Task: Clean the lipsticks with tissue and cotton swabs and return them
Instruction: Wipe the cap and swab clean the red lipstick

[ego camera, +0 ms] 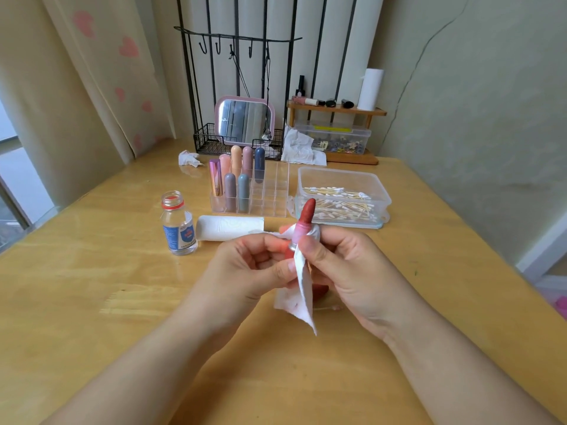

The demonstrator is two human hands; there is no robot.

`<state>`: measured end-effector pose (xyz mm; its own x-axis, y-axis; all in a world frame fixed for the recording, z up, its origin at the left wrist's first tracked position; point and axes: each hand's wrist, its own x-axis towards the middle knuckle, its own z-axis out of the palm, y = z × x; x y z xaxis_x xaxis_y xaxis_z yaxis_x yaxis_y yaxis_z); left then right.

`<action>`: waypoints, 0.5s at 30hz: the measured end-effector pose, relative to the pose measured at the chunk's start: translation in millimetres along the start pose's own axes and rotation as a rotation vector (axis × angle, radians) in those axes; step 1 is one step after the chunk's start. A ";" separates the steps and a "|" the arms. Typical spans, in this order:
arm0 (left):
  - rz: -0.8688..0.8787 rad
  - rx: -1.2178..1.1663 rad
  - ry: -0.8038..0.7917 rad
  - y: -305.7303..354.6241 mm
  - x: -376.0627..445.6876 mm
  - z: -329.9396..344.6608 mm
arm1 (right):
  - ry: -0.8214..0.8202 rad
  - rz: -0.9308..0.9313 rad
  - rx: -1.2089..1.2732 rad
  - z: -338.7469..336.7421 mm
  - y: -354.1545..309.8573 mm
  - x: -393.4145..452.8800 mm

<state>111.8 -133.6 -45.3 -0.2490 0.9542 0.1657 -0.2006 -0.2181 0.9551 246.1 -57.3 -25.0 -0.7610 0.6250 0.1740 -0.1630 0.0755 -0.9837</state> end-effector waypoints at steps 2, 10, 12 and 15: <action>-0.019 -0.027 -0.022 1.5 -0.9 1.2 | 0.008 -0.012 0.007 1.2 0.5 -1.1; -0.102 -0.147 -0.114 8.2 -4.1 5.6 | 0.074 -0.046 0.018 0.6 1.3 -0.3; -0.073 -0.130 -0.034 8.4 -4.9 8.5 | 0.084 -0.061 0.026 2.1 1.9 -0.3; -0.019 -0.090 0.065 6.6 -4.8 10.6 | 0.128 -0.074 0.025 4.6 5.4 1.0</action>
<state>121.8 -137.5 -37.1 -0.3046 0.9438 0.1286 -0.2890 -0.2203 0.9316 241.6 -59.8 -29.9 -0.6601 0.7127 0.2371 -0.2325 0.1063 -0.9668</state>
